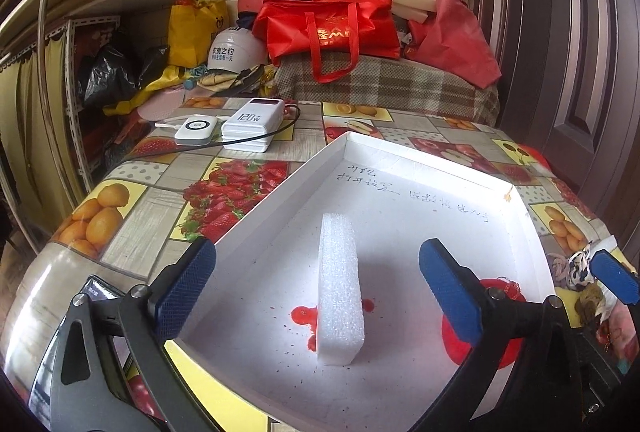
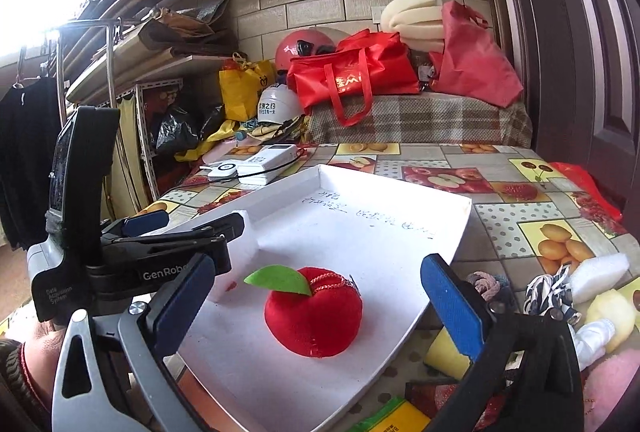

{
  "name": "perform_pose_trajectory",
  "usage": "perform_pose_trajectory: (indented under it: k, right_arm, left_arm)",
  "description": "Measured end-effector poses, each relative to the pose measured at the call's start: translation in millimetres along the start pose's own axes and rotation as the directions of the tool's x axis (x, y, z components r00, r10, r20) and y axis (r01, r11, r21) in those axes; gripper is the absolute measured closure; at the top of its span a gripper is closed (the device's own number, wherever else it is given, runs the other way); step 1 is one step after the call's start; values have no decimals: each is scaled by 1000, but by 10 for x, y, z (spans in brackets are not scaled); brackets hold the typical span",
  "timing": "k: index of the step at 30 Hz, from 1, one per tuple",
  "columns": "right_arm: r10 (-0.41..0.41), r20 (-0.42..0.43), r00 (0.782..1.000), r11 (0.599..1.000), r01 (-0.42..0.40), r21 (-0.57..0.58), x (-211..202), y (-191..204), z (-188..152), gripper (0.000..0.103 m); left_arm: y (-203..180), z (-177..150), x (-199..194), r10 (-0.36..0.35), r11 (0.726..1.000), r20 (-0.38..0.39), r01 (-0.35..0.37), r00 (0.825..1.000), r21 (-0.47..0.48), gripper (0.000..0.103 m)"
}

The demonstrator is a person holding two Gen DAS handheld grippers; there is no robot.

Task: Organize soft objects
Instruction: 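Open both tools and lift them away from the white box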

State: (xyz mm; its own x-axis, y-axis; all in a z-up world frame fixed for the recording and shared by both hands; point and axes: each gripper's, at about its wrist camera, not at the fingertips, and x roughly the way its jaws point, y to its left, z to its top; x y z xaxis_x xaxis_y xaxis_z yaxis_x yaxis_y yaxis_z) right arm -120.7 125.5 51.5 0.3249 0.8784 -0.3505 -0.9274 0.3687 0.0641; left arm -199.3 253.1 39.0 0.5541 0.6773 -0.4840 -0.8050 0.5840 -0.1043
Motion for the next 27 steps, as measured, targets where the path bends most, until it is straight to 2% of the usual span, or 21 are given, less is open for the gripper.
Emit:
perform_pose_trajectory:
  k: [12,21,27]
  right_arm:
    - [11,3,1000,1000,-11,-1,-77,-4,-41,0]
    - [46,-9,999,998,-46,-46,-170,87,-89,0]
    - [73,-26,997,997,-74,-37,-226,58,-119,0]
  left_arm:
    - [86,6,-48,0,999,27,1,1000,-47,0]
    - [70,5,-98,3,1000,55,-1,999,-31,0]
    - [16,-17,-184,5,1000,96,-5,995,-6,0]
